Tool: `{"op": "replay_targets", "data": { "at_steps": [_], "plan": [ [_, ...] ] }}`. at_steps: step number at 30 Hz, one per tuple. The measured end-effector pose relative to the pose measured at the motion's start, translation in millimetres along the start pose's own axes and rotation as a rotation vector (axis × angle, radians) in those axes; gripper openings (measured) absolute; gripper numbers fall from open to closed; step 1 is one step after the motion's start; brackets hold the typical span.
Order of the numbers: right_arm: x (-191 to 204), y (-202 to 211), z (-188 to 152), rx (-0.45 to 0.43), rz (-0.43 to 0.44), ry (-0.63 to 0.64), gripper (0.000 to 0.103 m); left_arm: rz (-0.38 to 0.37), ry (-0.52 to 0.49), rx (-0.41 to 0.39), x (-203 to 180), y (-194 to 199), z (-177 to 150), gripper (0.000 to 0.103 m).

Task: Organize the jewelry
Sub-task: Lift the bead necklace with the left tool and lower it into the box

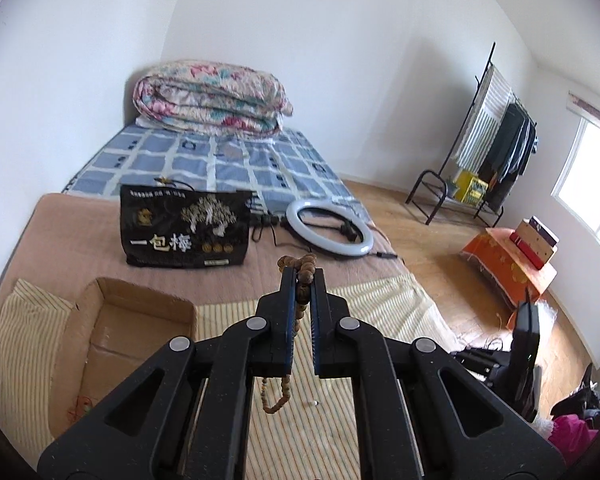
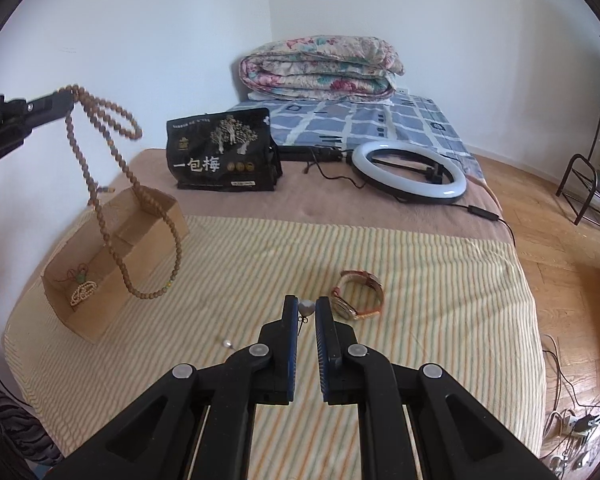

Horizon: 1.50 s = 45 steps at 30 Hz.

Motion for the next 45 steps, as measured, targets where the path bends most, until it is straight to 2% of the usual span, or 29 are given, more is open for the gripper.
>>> {"op": "replay_targets", "data": {
  "at_steps": [9,16,22,30,40,45],
  "plan": [
    [52.1,2.7,20.5,-0.027,0.064,0.058,0.006,0.042,0.037,-0.117,35.3,53.4,25.7,0.004],
    [105.7,1.0,36.2,-0.045,0.126,0.119,0.006,0.085,0.081,-0.138,75.2,70.5,24.6,0.004],
    [150.0,-6.3,48.6,-0.053,0.181,0.167,0.006,0.126,0.120,-0.126,113.0,71.9,16.3,0.004],
    [206.6,-26.2,47.9,-0.028,0.234,0.243,0.006,0.148,0.164,-0.090,152.5,62.1,6.3,0.004],
    [254.2,-49.3,30.9,0.031,0.280,0.308,0.006,0.155,0.181,-0.023,177.0,29.8,-3.8,0.004],
    [266.2,-63.4,23.7,0.060,0.289,0.322,0.006,0.193,0.151,0.034,177.0,4.6,-12.9,0.004]
  ]
}}
Point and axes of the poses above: each gripper's, at about its wrist camera, not at the fingertips, and y roughly against the way its jaws point, x to its left, z to its top, the point moved 9 cm from there along -y, roughly the way its jaws point, and after that the axes turned 13 degrees about x, right-handed, at the moved point
